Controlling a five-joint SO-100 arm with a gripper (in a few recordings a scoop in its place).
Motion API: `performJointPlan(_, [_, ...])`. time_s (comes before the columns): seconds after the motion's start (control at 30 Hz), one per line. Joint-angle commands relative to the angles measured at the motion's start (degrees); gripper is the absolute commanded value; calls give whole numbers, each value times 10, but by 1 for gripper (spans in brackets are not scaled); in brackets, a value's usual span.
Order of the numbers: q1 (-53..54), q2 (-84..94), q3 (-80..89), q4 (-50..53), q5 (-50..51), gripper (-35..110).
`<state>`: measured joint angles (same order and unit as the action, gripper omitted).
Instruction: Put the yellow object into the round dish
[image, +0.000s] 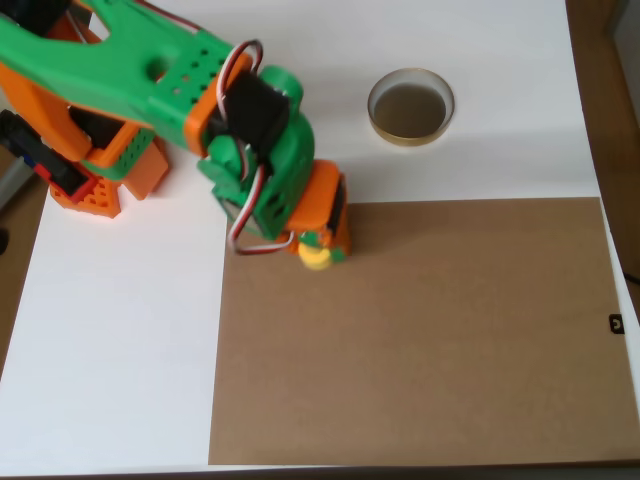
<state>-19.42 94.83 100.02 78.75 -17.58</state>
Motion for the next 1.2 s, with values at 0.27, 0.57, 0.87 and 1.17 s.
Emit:
performJointPlan(0.27, [-157, 6, -69, 21, 5, 0])
performJointPlan(0.57, [-278, -61, -120, 19, 21, 0])
performJointPlan(0.87, [-362, -148, -197, 28, 25, 0])
performJointPlan(1.17, [-397, -225, -272, 40, 18, 0])
